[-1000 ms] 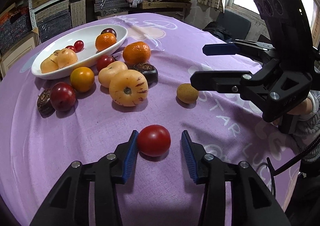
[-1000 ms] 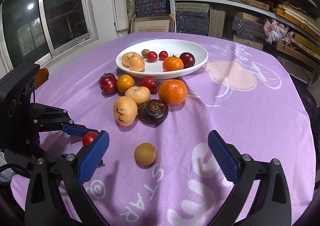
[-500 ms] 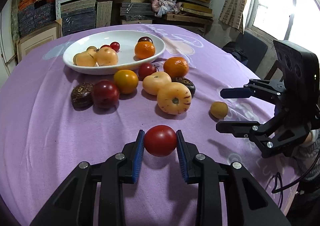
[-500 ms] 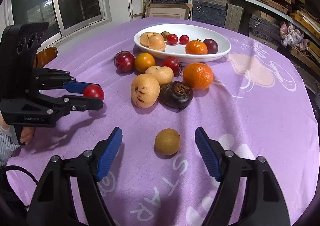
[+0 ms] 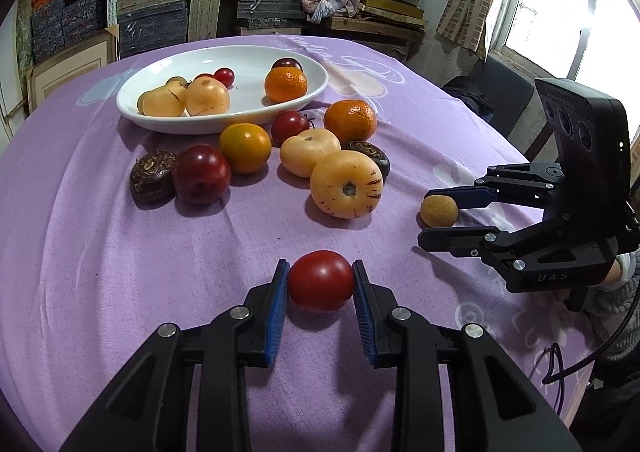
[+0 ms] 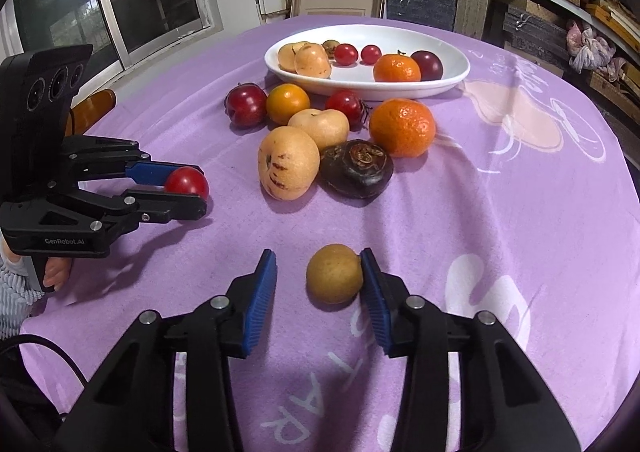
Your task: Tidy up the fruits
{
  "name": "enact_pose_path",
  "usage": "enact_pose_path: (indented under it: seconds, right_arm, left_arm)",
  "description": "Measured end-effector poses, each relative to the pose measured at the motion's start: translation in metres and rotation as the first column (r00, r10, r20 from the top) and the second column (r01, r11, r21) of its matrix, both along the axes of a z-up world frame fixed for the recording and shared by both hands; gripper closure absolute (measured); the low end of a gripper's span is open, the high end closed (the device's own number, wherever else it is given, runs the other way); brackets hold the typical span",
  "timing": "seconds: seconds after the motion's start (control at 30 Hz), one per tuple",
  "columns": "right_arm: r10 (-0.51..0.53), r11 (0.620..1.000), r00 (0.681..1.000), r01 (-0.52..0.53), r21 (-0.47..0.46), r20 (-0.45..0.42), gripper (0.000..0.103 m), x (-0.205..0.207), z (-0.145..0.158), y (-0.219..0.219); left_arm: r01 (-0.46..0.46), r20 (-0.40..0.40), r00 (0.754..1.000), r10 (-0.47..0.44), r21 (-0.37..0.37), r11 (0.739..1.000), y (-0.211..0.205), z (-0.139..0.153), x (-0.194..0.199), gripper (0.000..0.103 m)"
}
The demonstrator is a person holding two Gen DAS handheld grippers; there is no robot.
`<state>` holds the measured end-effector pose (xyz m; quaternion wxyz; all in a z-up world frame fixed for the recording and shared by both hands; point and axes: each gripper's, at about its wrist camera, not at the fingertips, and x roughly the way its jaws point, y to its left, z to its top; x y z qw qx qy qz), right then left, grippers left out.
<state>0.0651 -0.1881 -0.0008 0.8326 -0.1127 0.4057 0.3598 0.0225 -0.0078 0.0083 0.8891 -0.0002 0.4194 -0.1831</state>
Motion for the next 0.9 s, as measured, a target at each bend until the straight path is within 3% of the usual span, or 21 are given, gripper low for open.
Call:
enact_pose_path:
  seconds: [0.23,0.4,0.57,0.73,0.83,0.9]
  right_arm:
    - [-0.009,1.0,1.0,0.009,-0.008,0.008,0.077,0.0,0.0,-0.001]
    - [0.005,1.0,1.0,-0.004,-0.018,0.025,0.078,-0.004,0.001,0.001]
    - [-0.031,0.999,0.999,0.03,0.034,0.035,0.078,0.002,0.01,-0.008]
    - [-0.089,0.984,0.992,0.074,0.16,0.085,0.078,0.03,0.068,-0.022]
    - [-0.131,0.972,0.978,0.093,0.218,0.165,0.078,0.054,0.118,-0.019]
    - [-0.155,0.961,0.971,0.107,0.255,0.179,0.078,0.076,0.137,-0.013]
  left_arm:
    - [-0.003,-0.017,1.0,0.003,0.0,1.0,0.001,-0.004,0.001,0.071]
    - [-0.008,0.005,1.0,0.008,0.008,1.0,0.0,-0.002,-0.003,0.071]
    - [-0.017,0.026,1.0,0.017,0.005,1.0,-0.001,0.008,0.001,0.071]
    - [-0.066,0.112,0.992,0.062,0.028,0.997,0.009,0.059,0.038,0.071]
    - [-0.126,0.183,0.975,0.124,0.002,0.992,0.021,0.099,0.073,0.071]
    - [-0.167,0.198,0.966,0.169,-0.029,0.986,0.03,0.112,0.1,0.071]
